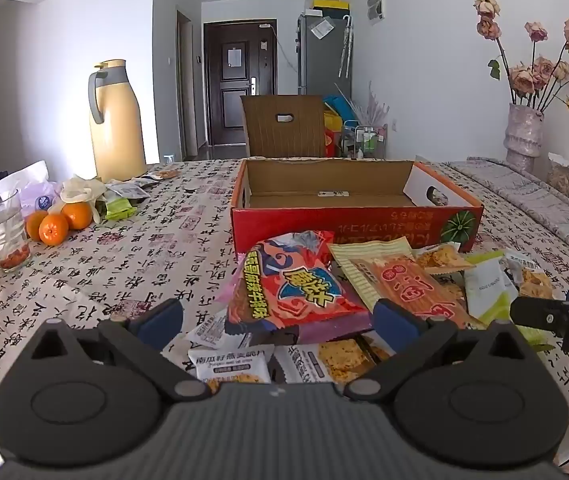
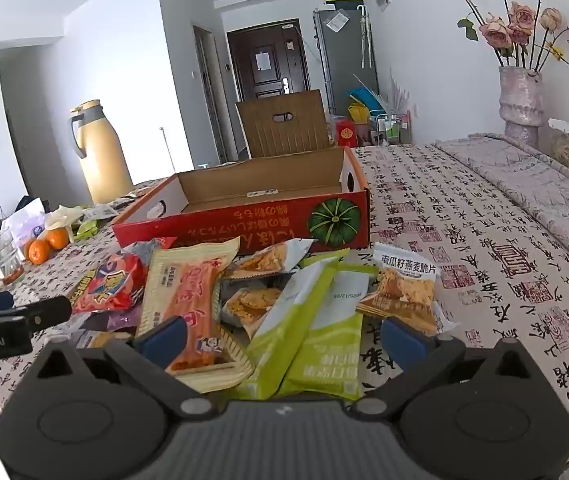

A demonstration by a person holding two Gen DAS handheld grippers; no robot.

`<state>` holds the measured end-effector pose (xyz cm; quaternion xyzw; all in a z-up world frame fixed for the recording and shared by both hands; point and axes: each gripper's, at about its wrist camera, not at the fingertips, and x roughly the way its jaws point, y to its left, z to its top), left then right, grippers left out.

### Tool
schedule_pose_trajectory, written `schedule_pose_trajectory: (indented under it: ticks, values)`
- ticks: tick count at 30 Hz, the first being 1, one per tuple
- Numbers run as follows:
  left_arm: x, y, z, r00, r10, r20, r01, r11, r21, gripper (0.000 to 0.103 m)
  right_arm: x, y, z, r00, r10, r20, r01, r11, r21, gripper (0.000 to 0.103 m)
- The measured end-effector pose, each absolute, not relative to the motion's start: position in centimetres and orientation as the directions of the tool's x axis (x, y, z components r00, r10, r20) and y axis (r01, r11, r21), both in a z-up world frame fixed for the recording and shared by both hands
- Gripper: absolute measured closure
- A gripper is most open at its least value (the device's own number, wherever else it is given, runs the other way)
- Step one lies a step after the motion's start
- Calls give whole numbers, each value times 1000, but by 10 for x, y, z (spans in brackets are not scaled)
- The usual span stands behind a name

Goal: Organize snacks

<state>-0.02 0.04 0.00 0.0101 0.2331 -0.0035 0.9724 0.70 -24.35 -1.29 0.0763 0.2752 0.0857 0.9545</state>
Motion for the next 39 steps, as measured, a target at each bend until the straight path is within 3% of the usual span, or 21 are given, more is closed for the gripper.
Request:
schedule_pose_trajectory:
  ticks: [39]
  values:
    - [-8, -4, 3, 888, 1, -460, 14, 1000, 28, 0, 3, -240, -16, 815, 207, -541, -129, 975, 179, 0]
